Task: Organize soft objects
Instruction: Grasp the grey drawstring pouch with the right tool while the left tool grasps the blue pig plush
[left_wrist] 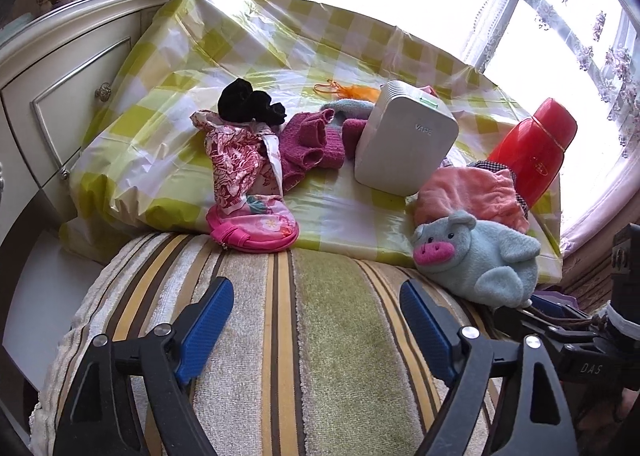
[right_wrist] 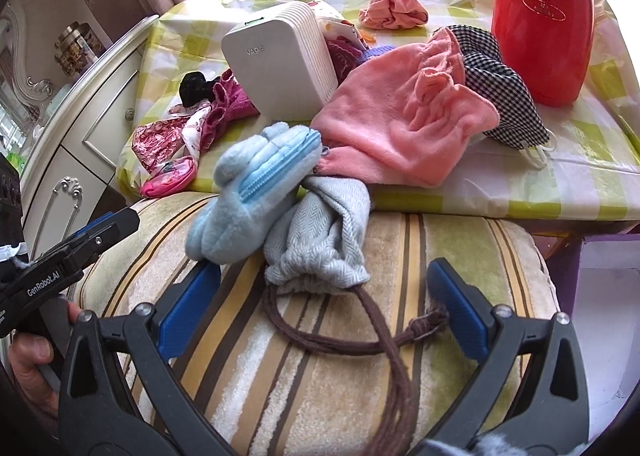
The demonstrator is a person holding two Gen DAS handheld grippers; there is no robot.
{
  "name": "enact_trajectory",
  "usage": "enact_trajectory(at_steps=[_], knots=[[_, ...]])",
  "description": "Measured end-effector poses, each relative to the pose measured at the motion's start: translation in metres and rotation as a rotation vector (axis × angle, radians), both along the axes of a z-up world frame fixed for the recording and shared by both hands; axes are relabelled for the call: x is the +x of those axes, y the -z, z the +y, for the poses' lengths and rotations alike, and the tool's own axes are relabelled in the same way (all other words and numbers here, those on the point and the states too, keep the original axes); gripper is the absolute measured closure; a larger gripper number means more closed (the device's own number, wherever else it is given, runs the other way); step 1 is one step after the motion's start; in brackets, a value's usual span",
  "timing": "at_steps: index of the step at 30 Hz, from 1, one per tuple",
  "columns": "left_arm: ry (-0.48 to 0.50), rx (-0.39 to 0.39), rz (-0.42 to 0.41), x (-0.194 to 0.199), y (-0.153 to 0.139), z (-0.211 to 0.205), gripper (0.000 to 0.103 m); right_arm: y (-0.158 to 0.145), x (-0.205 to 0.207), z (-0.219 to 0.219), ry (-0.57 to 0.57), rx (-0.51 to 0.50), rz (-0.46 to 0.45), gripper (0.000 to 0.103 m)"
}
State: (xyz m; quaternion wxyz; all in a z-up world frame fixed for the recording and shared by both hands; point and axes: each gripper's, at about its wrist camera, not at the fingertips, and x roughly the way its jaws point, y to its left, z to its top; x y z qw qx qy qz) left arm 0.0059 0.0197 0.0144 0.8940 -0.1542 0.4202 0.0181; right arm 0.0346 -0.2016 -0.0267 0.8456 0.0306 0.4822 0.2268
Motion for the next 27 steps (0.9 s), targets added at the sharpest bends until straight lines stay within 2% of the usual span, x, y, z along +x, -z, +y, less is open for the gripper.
enact_trajectory(at_steps=[5, 10, 12, 13, 14, 18, 22, 25, 27], knots=[[0.112, -0.158, -0.052, 0.015, -0.011, -0.010, 0.020, 0.004, 0.008, 0.003, -0.031, -0.025, 0.011, 0.000], [0.230, -0.238, -0.060, 0.031, -0.019, -0.037, 0.020, 0.007, 0.016, 0.008, -0.049, -0.057, 0.016, 0.001], [0.272, -0.263, -0.047, 0.036, -0.020, -0.048, 0.020, 0.009, 0.018, 0.010, -0.061, -0.068, 0.021, 0.007], [0.291, -0.274, -0.041, 0.039, -0.020, -0.054, 0.020, 0.011, 0.019, 0.011, -0.069, -0.069, 0.030, 0.014], [0.311, -0.281, -0.034, 0.042, -0.020, -0.060, 0.020, 0.013, 0.020, 0.011, -0.073, -0.070, 0.039, 0.018], [0.370, -0.297, 0.010, 0.052, -0.015, -0.078, 0.020, 0.014, 0.021, 0.008, -0.074, -0.031, 0.043, 0.024], [0.372, -0.281, 0.058, 0.062, -0.008, -0.086, 0.020, 0.014, 0.019, 0.007, -0.083, -0.004, 0.038, 0.046], [0.397, -0.229, 0.097, 0.067, -0.004, -0.097, 0.018, 0.014, 0.018, 0.007, -0.093, 0.007, 0.032, 0.050], [0.392, -0.238, 0.123, 0.069, -0.001, -0.096, 0.017, 0.015, 0.018, 0.005, -0.094, 0.036, 0.038, 0.054]])
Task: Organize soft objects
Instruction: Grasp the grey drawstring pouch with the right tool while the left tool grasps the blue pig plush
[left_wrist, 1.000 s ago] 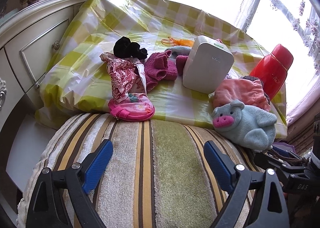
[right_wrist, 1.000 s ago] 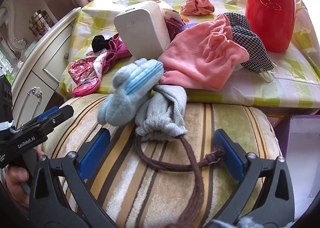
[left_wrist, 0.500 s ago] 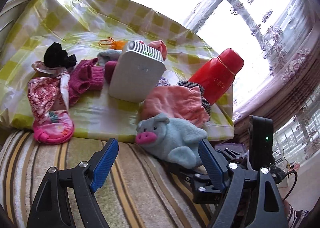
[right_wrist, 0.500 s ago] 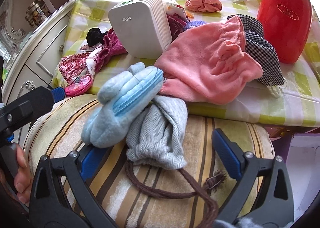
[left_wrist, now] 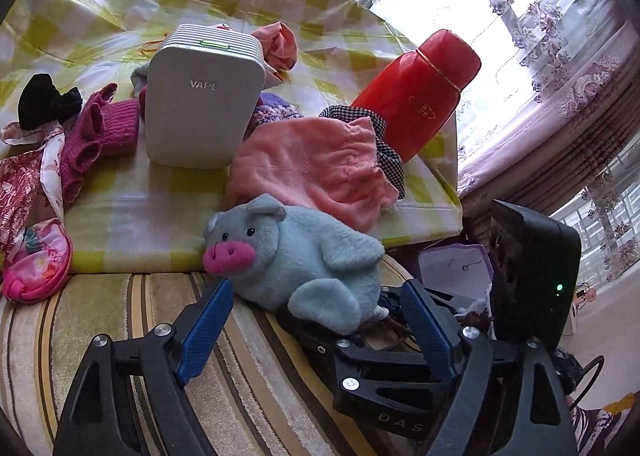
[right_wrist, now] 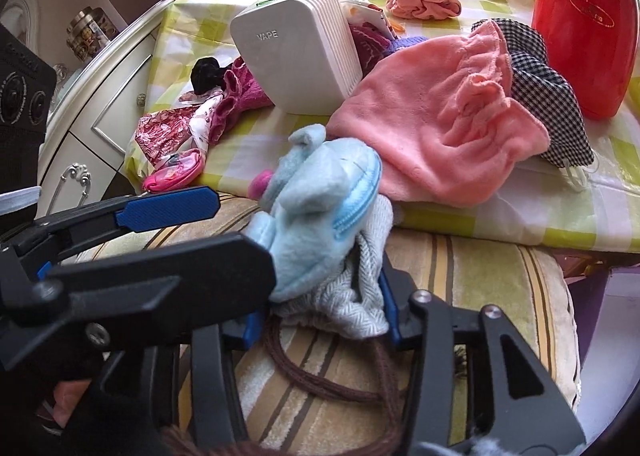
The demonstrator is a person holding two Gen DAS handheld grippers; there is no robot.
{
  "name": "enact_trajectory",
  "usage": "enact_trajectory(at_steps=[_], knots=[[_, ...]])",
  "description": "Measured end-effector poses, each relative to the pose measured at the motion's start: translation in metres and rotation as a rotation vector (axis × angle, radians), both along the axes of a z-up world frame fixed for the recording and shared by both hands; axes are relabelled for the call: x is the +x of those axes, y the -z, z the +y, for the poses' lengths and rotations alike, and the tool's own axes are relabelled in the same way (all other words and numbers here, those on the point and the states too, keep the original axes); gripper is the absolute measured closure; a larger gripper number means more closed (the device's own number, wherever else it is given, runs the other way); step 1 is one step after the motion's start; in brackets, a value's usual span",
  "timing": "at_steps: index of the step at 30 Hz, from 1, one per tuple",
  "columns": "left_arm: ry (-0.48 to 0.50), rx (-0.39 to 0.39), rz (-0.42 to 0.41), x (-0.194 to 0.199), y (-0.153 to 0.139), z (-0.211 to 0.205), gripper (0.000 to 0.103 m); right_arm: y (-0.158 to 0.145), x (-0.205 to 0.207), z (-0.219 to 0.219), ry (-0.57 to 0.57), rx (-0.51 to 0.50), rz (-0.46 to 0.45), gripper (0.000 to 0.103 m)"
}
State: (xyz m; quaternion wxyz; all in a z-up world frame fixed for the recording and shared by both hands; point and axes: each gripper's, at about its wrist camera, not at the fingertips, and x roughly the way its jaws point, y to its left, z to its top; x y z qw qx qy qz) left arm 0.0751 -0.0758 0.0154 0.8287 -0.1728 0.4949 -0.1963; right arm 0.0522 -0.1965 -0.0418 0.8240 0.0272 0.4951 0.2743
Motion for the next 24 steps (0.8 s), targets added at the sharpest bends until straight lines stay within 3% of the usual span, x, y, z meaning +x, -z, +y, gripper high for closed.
enact_trajectory(at_steps=[6, 7, 8, 10, 13, 20, 24], knots=[[0.030, 0.056, 0.070, 0.007, 0.014, -0.009, 0.017, -0.002, -0.007, 0.003, -0.038, 0.018, -0.019, 0.057], [0.023, 0.064, 0.061, 0.007, 0.013, -0.009, 0.024, -0.002, -0.007, 0.003, -0.043, 0.018, -0.021, 0.057], [0.020, 0.058, 0.057, 0.006, 0.013, -0.009, 0.043, -0.002, -0.007, 0.004, -0.043, 0.018, -0.020, 0.057], [0.019, 0.020, 0.059, 0.006, 0.013, -0.007, 0.060, 0.000, -0.006, 0.003, -0.041, 0.022, -0.016, 0.057], [-0.013, -0.017, 0.034, 0.005, 0.009, -0.002, 0.068, 0.000, -0.006, 0.002, -0.034, 0.024, -0.012, 0.057], [-0.111, -0.166, -0.009, -0.007, 0.003, 0.035, 0.071, 0.002, -0.004, -0.001, -0.023, 0.034, -0.002, 0.055], [-0.131, -0.162, -0.054, -0.018, -0.002, 0.040, 0.071, 0.001, -0.006, -0.003, -0.014, 0.038, -0.006, 0.058]])
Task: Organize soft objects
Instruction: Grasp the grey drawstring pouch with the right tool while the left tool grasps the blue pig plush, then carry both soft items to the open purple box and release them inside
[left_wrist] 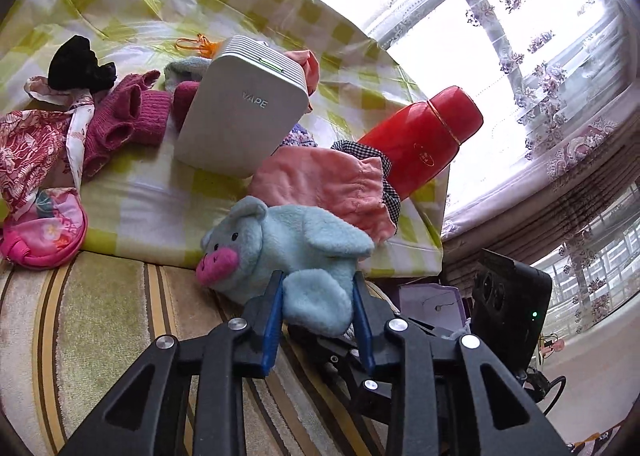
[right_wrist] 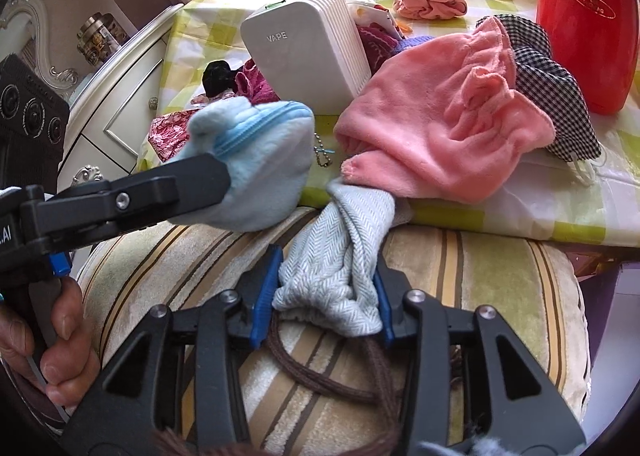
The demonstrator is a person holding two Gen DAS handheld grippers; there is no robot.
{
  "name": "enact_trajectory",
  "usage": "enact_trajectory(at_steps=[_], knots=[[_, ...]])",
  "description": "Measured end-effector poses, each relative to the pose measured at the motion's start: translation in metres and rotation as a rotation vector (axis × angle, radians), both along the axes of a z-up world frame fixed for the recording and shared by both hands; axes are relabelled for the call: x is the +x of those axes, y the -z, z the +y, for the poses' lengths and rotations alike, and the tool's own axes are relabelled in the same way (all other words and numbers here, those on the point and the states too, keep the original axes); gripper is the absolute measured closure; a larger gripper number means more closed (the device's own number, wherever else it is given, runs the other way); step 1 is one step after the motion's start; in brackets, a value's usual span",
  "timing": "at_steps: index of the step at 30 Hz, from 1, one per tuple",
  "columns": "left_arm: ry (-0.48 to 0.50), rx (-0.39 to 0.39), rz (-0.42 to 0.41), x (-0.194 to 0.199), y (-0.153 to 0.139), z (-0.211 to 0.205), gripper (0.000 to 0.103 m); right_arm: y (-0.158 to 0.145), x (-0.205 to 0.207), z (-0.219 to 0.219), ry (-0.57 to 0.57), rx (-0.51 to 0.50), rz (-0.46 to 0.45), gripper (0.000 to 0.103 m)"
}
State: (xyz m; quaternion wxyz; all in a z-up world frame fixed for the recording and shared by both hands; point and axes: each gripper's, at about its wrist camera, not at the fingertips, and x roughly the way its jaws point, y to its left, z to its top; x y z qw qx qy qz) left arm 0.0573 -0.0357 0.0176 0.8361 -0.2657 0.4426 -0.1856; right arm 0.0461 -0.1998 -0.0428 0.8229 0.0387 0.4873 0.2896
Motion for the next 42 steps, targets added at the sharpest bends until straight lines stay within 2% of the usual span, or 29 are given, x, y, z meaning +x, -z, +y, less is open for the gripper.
enact_trajectory(at_steps=[10, 18, 22, 32, 42], knots=[[-0.010, 0.101, -0.082, -0.019, -0.013, -0.010, 0.071, -0.017, -0.027, -0.007, -0.031, -0.009, -0.061, 0.066], [-0.048, 0.175, -0.138, -0.030, -0.024, -0.014, 0.071, -0.040, -0.067, -0.013, -0.140, 0.060, -0.156, 0.067], [-0.045, 0.197, -0.166, -0.036, -0.031, -0.018, 0.071, -0.053, -0.084, -0.022, -0.151, 0.104, -0.186, 0.067], [0.039, 0.229, -0.233, -0.043, -0.051, -0.055, 0.071, -0.081, -0.102, -0.092, 0.023, 0.134, -0.236, 0.067], [0.223, 0.229, -0.268, -0.042, -0.062, -0.123, 0.071, -0.065, -0.098, -0.187, 0.273, 0.034, -0.185, 0.067]])
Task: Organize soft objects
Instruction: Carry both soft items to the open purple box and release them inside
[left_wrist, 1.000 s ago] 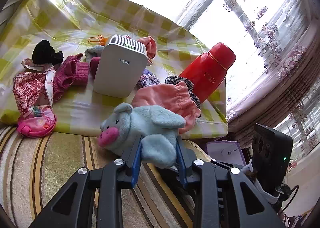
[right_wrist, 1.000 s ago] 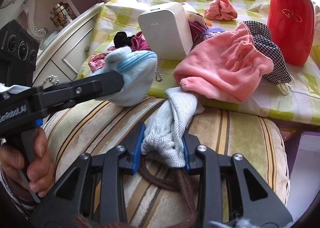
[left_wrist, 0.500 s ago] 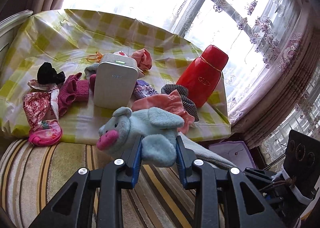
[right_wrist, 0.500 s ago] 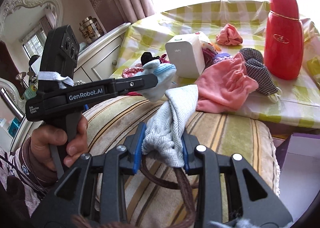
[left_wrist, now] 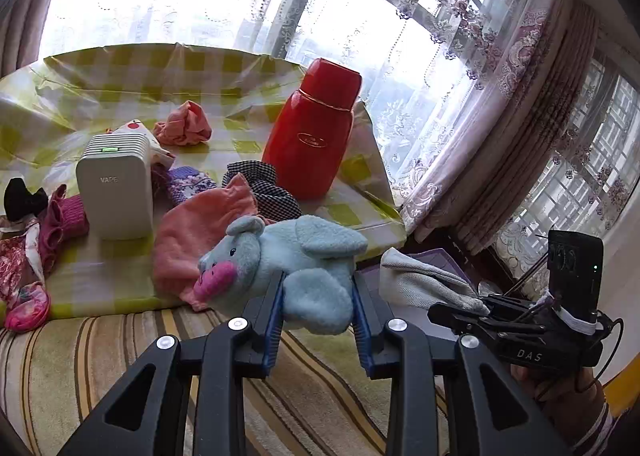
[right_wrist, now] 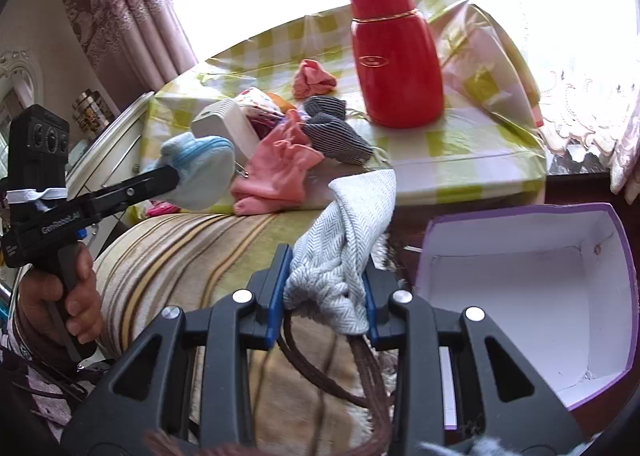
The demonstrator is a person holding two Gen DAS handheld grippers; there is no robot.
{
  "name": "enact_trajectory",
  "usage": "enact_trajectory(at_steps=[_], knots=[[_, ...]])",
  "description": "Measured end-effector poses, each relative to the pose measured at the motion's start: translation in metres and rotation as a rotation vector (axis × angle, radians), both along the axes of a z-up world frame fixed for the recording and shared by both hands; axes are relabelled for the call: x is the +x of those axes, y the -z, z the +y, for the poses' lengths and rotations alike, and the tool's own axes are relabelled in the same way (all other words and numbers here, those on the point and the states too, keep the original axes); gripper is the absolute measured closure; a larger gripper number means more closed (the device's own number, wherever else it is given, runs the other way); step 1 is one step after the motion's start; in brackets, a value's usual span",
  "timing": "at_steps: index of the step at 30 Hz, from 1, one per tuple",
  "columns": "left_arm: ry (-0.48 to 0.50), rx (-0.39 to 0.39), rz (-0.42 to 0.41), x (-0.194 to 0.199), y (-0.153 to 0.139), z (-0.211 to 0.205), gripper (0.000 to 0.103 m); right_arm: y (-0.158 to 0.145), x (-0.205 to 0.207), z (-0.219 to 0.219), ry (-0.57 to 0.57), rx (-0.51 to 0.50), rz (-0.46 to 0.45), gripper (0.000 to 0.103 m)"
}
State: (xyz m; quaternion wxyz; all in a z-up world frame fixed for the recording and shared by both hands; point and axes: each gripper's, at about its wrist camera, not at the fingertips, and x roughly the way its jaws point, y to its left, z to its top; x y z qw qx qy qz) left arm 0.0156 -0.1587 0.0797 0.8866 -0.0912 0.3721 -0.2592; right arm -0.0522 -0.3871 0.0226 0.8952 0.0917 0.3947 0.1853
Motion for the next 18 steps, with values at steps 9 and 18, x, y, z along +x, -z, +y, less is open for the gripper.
enact_trajectory(at_steps=[9, 18], knots=[[0.182, 0.021, -0.001, 0.001, -0.005, -0.076, 0.071, 0.034, -0.006, -0.078, 0.207, -0.072, 0.115, 0.067], [0.340, 0.040, 0.047, -0.001, 0.005, -0.139, 0.066, 0.061, -0.019, -0.139, 0.363, -0.076, 0.208, 0.063]])
